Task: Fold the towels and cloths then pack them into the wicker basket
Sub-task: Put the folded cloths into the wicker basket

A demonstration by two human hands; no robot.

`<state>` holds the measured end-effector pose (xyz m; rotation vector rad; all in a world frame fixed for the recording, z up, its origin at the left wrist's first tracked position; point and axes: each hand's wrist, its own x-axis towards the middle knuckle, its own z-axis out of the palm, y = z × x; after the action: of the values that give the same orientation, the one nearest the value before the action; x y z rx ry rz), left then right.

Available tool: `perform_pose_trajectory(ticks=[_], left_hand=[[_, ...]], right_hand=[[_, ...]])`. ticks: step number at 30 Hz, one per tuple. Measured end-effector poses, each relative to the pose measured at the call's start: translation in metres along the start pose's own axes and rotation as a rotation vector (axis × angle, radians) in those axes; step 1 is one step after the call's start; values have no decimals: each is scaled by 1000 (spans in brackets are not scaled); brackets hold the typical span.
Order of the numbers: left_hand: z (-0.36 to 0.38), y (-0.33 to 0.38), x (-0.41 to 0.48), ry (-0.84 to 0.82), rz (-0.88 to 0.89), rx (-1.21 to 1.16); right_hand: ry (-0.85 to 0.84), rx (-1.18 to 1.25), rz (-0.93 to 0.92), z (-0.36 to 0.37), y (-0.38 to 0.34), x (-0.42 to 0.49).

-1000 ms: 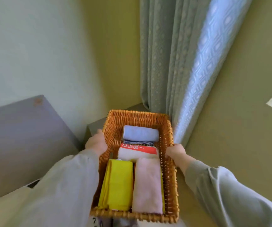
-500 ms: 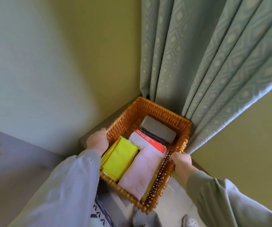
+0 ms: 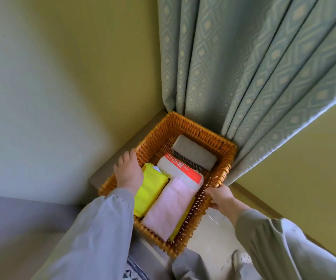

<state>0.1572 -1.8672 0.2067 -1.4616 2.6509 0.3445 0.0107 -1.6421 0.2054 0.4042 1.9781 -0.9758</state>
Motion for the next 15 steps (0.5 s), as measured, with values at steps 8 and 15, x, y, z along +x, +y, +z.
perform_pose_trajectory(ticks=[8, 15], left_hand=[[-36, 124, -55, -7, 704, -63], [-75, 275, -116, -76, 1174, -85]], right_hand=[[94, -114, -257, -75, -27, -29], [512, -196, -460, -229, -18, -72]])
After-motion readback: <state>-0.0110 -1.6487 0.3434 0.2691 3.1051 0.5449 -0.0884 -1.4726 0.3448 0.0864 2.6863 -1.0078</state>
